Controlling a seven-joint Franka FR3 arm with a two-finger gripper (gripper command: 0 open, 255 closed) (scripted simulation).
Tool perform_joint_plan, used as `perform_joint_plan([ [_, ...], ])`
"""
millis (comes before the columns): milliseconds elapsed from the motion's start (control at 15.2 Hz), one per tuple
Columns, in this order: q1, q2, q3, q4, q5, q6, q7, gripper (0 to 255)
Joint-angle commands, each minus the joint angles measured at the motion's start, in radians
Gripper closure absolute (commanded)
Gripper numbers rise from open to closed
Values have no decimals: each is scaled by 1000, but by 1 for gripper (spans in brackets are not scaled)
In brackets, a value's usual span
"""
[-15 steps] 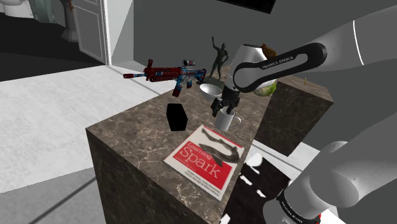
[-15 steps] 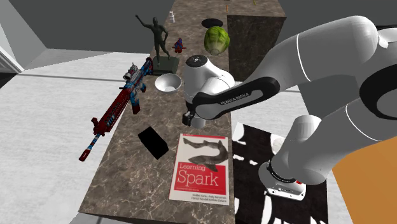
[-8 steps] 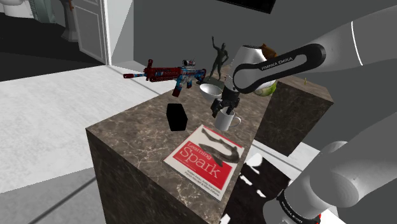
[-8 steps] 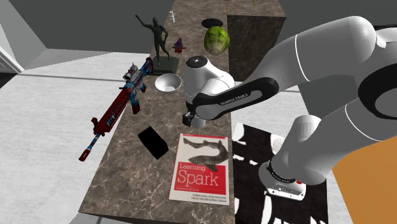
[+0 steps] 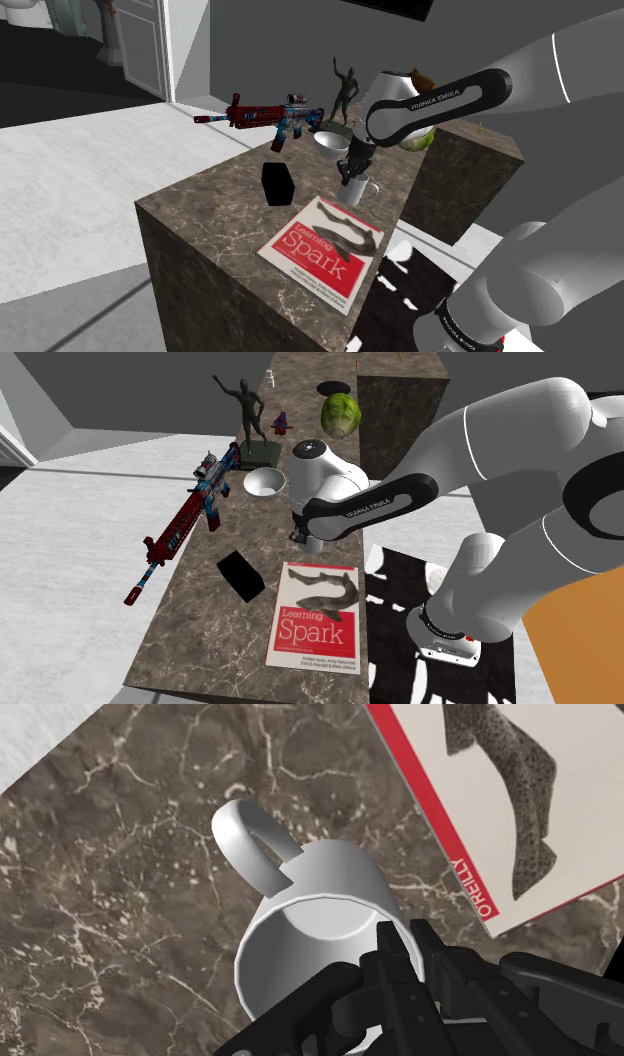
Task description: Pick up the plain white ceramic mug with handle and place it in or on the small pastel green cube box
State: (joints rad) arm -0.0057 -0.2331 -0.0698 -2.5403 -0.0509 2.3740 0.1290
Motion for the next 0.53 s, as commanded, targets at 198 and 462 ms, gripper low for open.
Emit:
perform_joint_plan([
  [198, 0, -18, 1, 13, 0, -30, 0, 255],
  [462, 0, -51, 2, 41, 0, -91, -1, 255],
])
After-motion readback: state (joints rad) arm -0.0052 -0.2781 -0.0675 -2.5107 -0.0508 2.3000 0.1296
